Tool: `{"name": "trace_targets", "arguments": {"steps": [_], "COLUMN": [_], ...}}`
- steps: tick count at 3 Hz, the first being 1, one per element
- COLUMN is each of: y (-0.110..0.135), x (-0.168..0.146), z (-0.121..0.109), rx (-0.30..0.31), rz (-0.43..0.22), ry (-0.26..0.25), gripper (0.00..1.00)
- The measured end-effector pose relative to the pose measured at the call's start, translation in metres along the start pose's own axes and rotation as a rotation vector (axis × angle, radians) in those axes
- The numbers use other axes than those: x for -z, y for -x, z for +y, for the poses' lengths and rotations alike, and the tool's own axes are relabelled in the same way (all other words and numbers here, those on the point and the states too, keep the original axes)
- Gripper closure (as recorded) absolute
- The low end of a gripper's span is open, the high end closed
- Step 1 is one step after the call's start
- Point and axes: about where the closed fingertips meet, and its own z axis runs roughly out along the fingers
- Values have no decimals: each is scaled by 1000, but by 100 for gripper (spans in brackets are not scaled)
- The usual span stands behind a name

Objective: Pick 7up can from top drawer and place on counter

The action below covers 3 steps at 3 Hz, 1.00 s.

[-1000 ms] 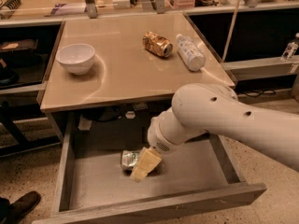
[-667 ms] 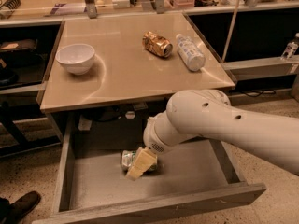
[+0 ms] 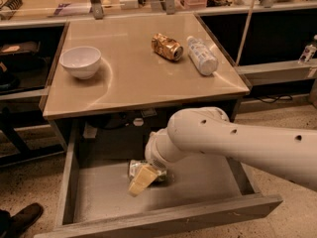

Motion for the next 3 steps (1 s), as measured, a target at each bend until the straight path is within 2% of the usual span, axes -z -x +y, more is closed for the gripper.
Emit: {"name": "trace_targets", "arguments": {"steps": [3], "y": [-21], "x": [-55], "z": [-6], "rx": [-1], "rz": [-8], "ry": [47], "gripper": [0]}}
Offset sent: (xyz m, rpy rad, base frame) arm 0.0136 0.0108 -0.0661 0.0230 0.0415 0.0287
